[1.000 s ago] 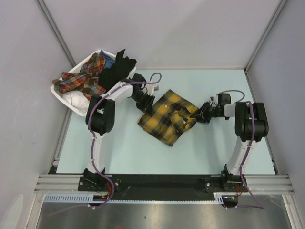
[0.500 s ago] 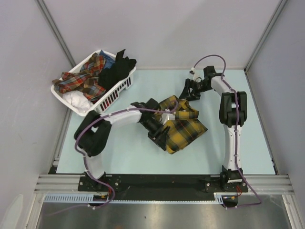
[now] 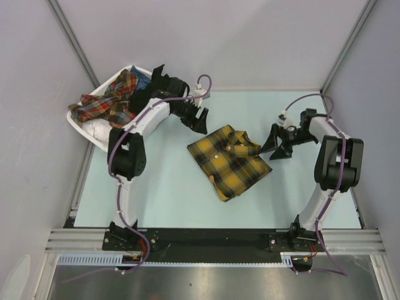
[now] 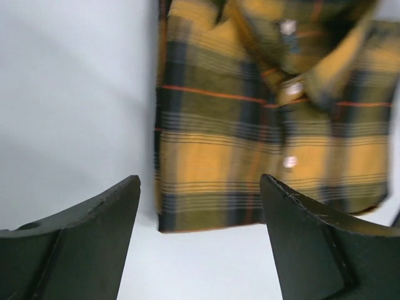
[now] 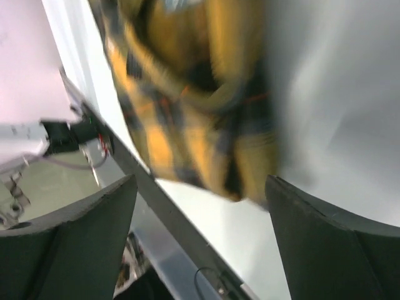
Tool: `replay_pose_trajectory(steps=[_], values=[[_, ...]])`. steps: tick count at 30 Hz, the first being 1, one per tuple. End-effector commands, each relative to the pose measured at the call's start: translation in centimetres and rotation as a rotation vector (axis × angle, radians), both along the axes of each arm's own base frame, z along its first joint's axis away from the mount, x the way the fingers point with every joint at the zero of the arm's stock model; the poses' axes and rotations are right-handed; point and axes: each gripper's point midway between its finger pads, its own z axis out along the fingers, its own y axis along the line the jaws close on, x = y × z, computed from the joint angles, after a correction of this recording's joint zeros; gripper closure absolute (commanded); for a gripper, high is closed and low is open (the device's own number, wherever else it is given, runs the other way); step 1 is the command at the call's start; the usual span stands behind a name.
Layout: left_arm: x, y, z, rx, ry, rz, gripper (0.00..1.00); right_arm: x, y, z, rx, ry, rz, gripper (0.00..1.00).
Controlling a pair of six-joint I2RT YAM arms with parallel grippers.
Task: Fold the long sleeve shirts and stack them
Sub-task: Fold the shirt
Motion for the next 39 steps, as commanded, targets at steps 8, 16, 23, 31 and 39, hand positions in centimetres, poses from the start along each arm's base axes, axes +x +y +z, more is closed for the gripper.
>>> replay_pose_trajectory(steps=[8,16,23,31,39], values=[[-7.3,2.4,-8.6,0.131,0.265,-0.128,0.61,-1.4,1.1,-6.6,-0.185,0.011,0.046,0.57],[-20.0,3.4,-9.8,0.130,0.436,-0.214,0.78,6.5,1.2,-8.0,-0.199,-0.094,0.137,0.90],[-14.0,6.9,-4.7,0.050,0.265,0.006,0.37,4.9,-0.3,-2.7,-0.164,-0.112,0.203,0.53],[0.1,2.3,2.3,0.125,-0.095,0.166,0.32,10.9,3.3,4.4,-0.248,-0.440,0.191,0.46],[-1.7,-4.7,-0.3,-0.095,0.216,0.117,0.42,14.1,11.2,5.0,-0.311,-0.758,0.379,0.39]])
